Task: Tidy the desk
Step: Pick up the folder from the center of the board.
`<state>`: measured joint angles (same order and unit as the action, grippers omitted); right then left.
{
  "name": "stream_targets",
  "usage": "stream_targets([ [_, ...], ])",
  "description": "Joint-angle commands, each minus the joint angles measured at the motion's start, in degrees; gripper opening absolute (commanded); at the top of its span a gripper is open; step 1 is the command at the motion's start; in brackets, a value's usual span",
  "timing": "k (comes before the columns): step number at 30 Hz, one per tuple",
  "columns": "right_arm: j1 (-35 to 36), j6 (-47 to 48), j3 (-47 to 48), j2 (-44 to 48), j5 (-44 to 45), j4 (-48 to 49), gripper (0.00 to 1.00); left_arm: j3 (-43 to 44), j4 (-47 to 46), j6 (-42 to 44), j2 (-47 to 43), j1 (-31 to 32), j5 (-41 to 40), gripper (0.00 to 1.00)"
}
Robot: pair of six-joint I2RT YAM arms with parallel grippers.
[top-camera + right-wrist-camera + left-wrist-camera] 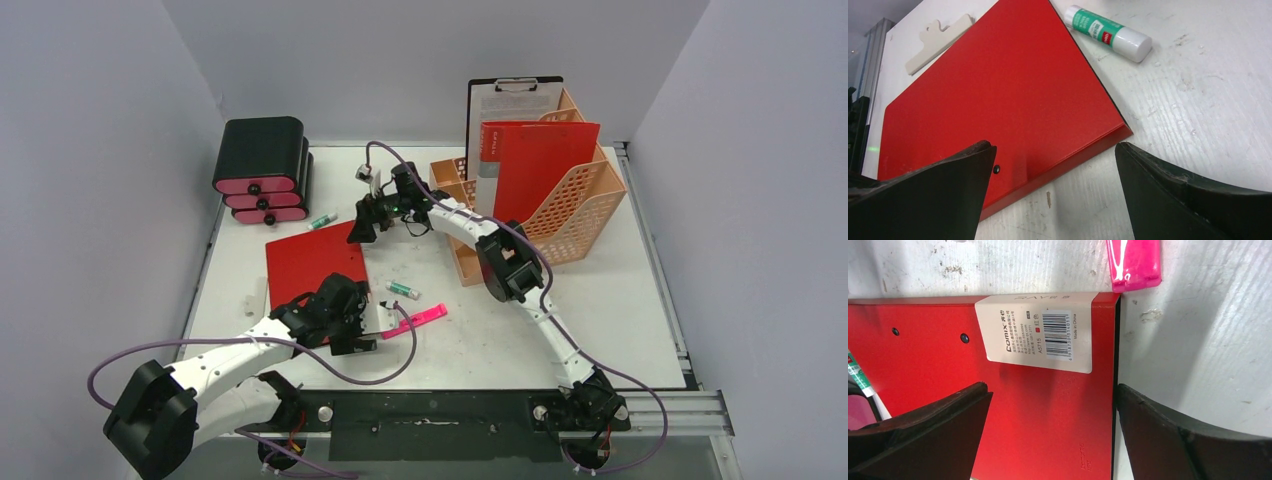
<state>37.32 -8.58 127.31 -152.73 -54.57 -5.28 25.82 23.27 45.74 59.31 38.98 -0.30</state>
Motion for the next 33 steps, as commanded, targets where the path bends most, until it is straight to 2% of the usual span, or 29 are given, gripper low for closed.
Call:
stream_targets([
  [1,0.5,2.1,3.2,-0.5,-5.7,-0.2,0.95,-0.4,-1.5,0.2,-0.9,0.2,-2.7,0.96],
  [4,0.8,2.5,3.1,-0.9,-8.4,-0.7,0.98,0.0,-0.7,0.3,-1.5,0.2,-2.7,0.97],
  [6,1.1,2.5,2.8,-1.1,-10.7,-0.9,0.95,0.4,-0.1,0.2,-1.8,0.2,-2.7,1.0],
  [11,1.5,2.6,1.6,-0.8,-14.9,-1.9,0.89,1.7,1.1,0.0,-2.9,0.1,-4.1,0.77],
  [12,1.7,2.5,1.4,-0.7,-15.6,-2.1,0.88,2.2,1.5,0.0,-3.1,0.1,-4.6,0.7],
  [15,2.2,2.6,1.0,-0.1,-16.3,-2.8,0.86,3.7,2.6,0.0,-3.3,0.0,-5.5,0.58],
  [19,2.8,2.4,0.3,0.5,-16.1,-3.2,0.86,4.0,2.8,-0.2,-3.0,0.1,-5.0,0.53],
  [27,2.8,-0.7,-3.8,3.2,-16.3,-1.6,0.85,3.9,1.2,0.3,-3.5,0.4,-10.9,0.31],
  [33,2.9,-9.9,-12.1,7.7,-16.4,7.8,0.85,6.5,1.8,1.3,-3.3,1.1,-14.6,0.16],
])
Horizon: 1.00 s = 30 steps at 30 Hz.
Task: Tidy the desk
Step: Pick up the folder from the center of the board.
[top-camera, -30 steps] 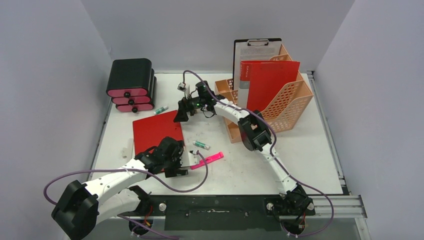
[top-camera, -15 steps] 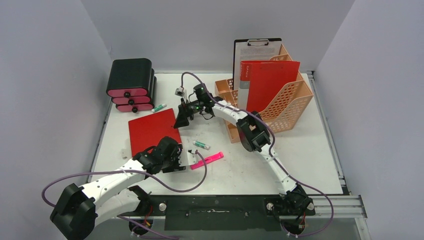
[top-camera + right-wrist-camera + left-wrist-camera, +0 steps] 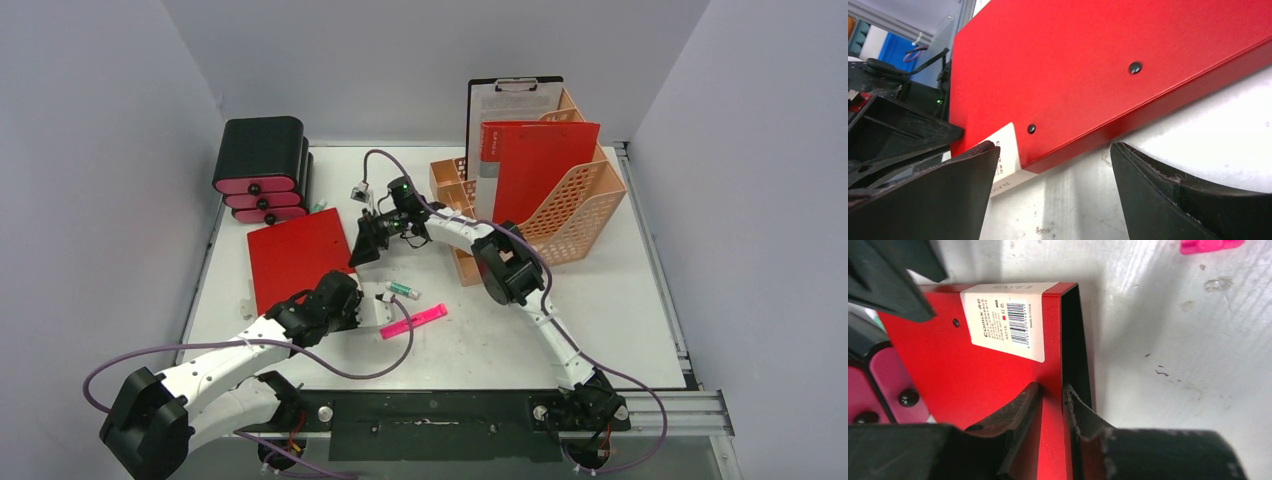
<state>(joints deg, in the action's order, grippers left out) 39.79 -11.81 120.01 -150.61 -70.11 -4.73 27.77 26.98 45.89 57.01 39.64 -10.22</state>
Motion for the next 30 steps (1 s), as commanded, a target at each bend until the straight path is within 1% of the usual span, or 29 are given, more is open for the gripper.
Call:
stream_targets([
  [1,0.4,-8.8,-6.6,6.5,-0.8,9.4,0.86,4.9,-2.0,1.3,-0.8,0.6,-5.5,0.12],
  [3,0.5,-13.5,-10.1,8.4,-1.0,14.1,0.88,5.9,-1.5,1.5,-0.7,0.9,-7.1,0.03],
  [4,0.5,-16.0,-12.7,9.4,-1.0,16.9,0.89,6.4,-1.1,1.7,-0.9,1.0,-7.6,0.0],
  [9,0.5,-29.6,-20.9,13.7,-2.0,32.5,0.93,9.8,1.8,2.4,-1.1,1.2,-9.5,0.0],
  [12,0.4,-41.1,-24.2,14.7,-2.7,45.9,0.93,11.6,3.0,3.4,-1.0,1.2,-10.8,0.0],
  [14,0.5,-50.5,-25.6,14.7,-3.2,57.2,0.93,13.0,3.5,3.7,-1.0,1.2,-11.3,0.0],
  [17,0.4,-62.3,-26.2,13.9,-3.5,70.1,0.93,14.5,3.7,3.7,-1.2,1.1,-11.7,0.0],
  [18,0.5,-64.8,-26.2,13.6,-3.3,73.4,0.93,15.0,3.7,3.7,-1.3,1.1,-11.9,0.0],
  [19,0.5,-66.2,-26.3,13.5,-3.0,74.7,0.92,15.6,3.8,3.7,-1.4,1.1,-11.9,0.0],
  [21,0.7,-66.2,-26.3,13.6,-2.6,74.4,0.9,16.8,4.1,3.6,-1.5,1.0,-12.0,0.0],
  [27,1.6,-67.2,-26.6,12.8,-2.0,74.1,0.81,21.0,6.1,2.4,-1.2,0.8,-10.3,0.0],
  [28,1.7,-67.5,-26.5,12.6,-1.9,74.1,0.78,21.4,6.3,2.4,-1.1,0.8,-10.0,0.0],
  [30,1.8,-68.2,-26.4,12.2,-1.4,74.4,0.67,21.8,6.7,2.1,-1.0,0.7,-9.6,0.0],
])
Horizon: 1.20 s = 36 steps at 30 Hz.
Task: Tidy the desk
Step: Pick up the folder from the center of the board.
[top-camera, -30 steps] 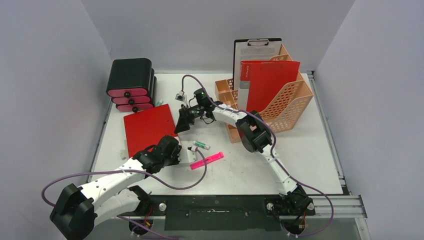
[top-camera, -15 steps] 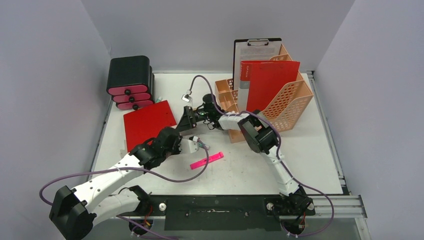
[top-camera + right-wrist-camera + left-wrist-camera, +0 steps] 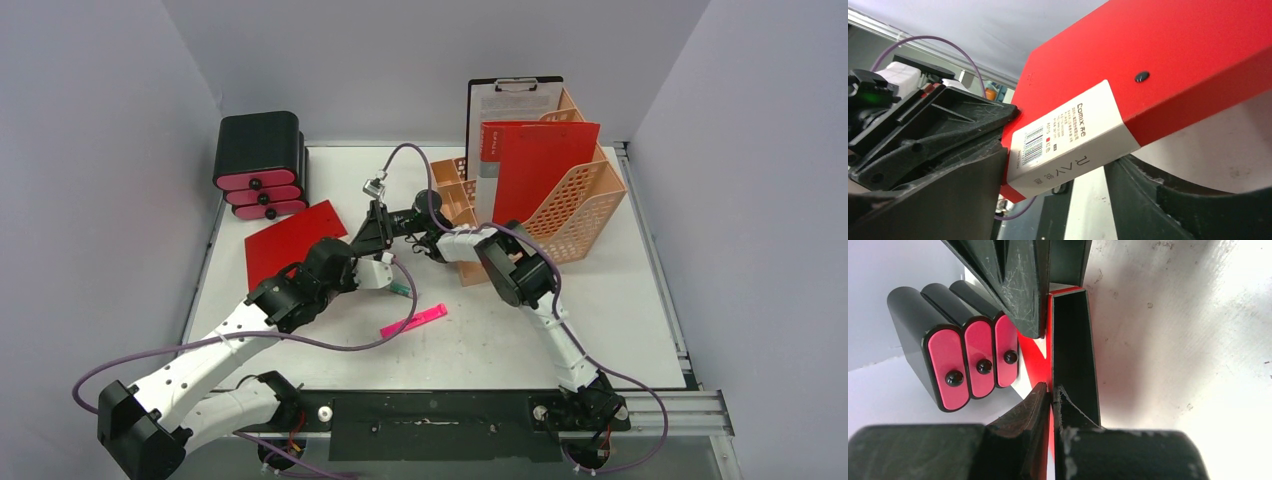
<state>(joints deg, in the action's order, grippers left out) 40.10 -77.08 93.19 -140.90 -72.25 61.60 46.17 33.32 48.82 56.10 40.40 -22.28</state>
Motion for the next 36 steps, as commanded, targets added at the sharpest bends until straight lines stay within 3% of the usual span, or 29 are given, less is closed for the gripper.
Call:
stream_targets([
  [1,1.5,-4.0,0.4,2.4,0.9,8.6,0.61,3.5,0.6,-0.8,-0.1,0.0,2.5,0.0],
  [3,1.5,-5.5,0.3,2.3,1.4,9.6,0.51,3.7,1.1,-0.9,-0.2,0.0,2.6,0.01],
  [4,1.5,-6.2,0.1,2.5,1.7,10.0,0.47,3.7,1.3,-1.0,-0.3,0.0,2.6,0.08],
  [9,1.6,-6.5,-1.1,3.8,3.3,9.6,0.32,4.6,3.7,-1.3,-1.1,-0.1,4.3,0.55],
  [14,1.8,-6.3,-2.7,5.2,4.9,8.2,0.29,7.8,9.3,-2.7,-1.2,-0.3,10.4,0.99],
  [25,1.7,-6.9,-5.4,8.9,8.7,5.5,0.24,6.8,12.6,-4.2,-0.3,0.0,19.1,0.96],
  [36,1.6,-8.8,-5.7,12.3,9.9,5.6,0.24,-5.1,-2.7,-0.3,-1.0,1.0,-2.5,0.97],
])
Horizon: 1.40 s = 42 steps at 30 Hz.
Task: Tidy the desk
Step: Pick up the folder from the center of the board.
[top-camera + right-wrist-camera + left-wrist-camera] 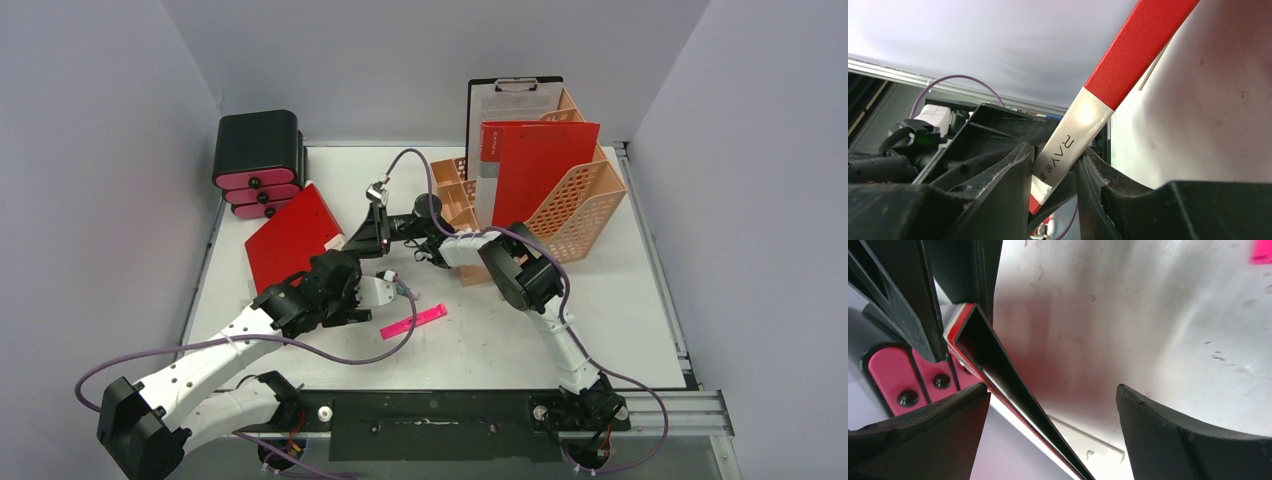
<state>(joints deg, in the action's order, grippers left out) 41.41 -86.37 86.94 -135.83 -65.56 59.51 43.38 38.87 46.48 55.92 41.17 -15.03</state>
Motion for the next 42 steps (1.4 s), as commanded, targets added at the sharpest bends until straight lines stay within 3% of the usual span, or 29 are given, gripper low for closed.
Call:
stream_targets([
  [1,0.3,0.5,0.4,7.6,3.2,7.7,0.24,-2.7,-9.4,2.7,-0.9,0.2,-11.2,0.99],
  [4,0.2,0.5,-0.3,8.4,3.4,7.6,0.23,-3.5,-12.0,3.9,-0.9,0.2,-14.9,0.83],
  [11,0.3,2.2,-1.0,10.6,3.0,5.3,0.23,-3.1,-12.2,4.7,-0.7,0.2,-15.5,0.24],
  [15,0.2,3.7,-0.7,11.4,2.5,3.6,0.28,-0.6,-7.8,4.0,-1.1,0.2,-12.2,0.01],
  [18,0.2,4.9,0.1,11.8,1.0,2.7,0.36,2.6,-2.9,2.5,-2.0,0.2,-6.8,0.0],
  [25,-0.3,9.5,0.4,15.0,-4.8,3.4,0.76,11.1,5.0,1.0,-3.4,-1.1,1.4,0.0],
  [28,-1.1,9.6,0.3,16.0,-7.3,5.7,0.86,14.4,6.2,1.1,-3.5,-1.8,2.6,0.0],
  [33,-3.6,8.4,0.7,16.6,-10.7,9.2,0.94,18.4,4.9,0.1,-2.5,-2.5,1.9,0.0],
  [42,-10.3,-2.2,1.8,15.5,-12.3,22.8,0.96,22.2,0.8,-1.6,-0.8,-3.8,-1.8,0.0],
])
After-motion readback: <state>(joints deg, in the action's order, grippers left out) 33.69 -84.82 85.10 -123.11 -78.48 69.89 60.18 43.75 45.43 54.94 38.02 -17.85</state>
